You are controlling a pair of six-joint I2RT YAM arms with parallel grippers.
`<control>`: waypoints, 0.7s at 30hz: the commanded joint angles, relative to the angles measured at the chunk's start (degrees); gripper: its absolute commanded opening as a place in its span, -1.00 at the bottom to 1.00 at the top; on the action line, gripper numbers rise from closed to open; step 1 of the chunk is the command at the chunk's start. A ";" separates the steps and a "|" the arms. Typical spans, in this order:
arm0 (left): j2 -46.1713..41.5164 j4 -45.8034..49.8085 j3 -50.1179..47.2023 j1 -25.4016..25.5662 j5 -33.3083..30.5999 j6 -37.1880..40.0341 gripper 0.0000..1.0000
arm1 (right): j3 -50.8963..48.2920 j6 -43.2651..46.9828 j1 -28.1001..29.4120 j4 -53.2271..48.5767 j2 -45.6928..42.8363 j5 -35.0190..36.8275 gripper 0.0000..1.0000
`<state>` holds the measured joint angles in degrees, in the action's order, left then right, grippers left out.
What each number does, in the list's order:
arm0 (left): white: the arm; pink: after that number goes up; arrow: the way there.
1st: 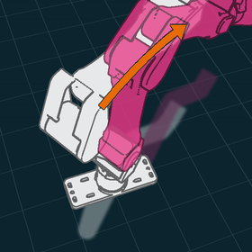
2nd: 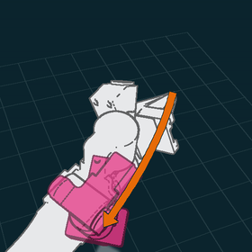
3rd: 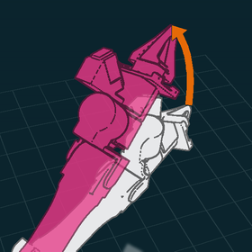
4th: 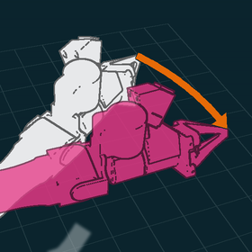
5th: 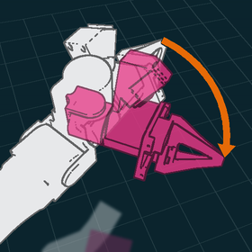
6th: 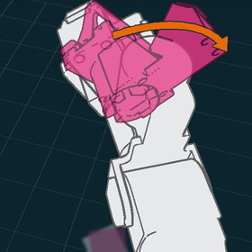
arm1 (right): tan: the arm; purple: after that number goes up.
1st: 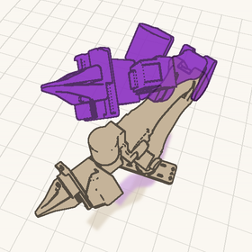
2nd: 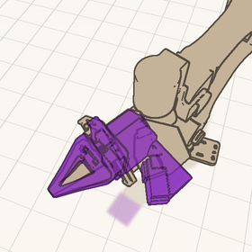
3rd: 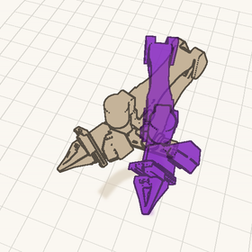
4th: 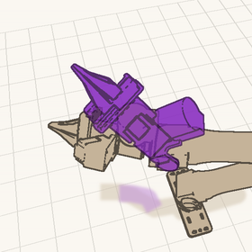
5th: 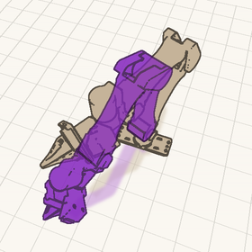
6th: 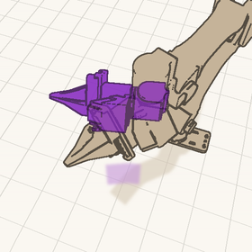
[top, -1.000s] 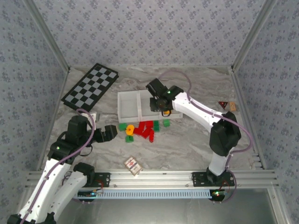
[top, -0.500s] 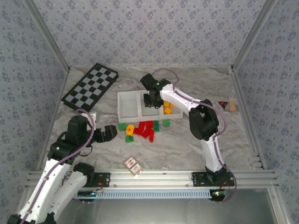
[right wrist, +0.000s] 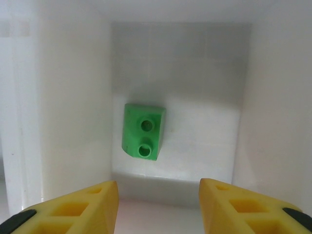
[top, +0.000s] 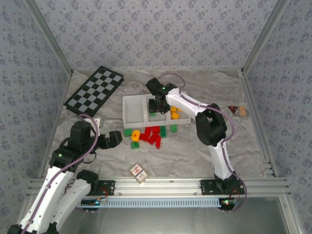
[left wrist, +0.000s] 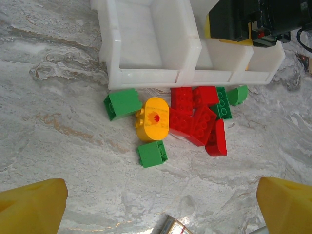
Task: Sort the legos into containers by color
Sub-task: Place the lego in the container, then pick up the lego from the center of the table.
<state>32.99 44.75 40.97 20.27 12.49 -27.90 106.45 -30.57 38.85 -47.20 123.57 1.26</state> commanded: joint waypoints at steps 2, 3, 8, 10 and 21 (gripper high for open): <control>-0.47 -1.26 -0.10 0.12 0.87 0.35 0.99 | 0.44 0.25 0.69 -1.43 -4.72 1.53 -0.01; -0.45 -1.27 -0.10 0.19 0.80 0.39 0.99 | -0.26 0.27 0.76 -1.30 -5.63 2.03 0.00; -0.39 -1.33 -0.10 0.17 0.78 0.39 0.99 | -6.07 -0.78 1.05 -0.31 -11.46 4.00 0.07; -0.39 -1.38 -0.11 0.15 0.73 0.39 0.99 | -9.07 -1.33 1.03 0.21 -13.92 4.82 0.17; -0.12 -1.31 -0.15 0.13 0.76 0.39 0.99 | -25.46 -2.71 1.14 1.38 -25.31 10.01 0.46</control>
<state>33.01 44.77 40.93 20.27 12.49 -27.90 83.74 -32.56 39.79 -45.41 100.84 8.38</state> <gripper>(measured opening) 0.994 0.726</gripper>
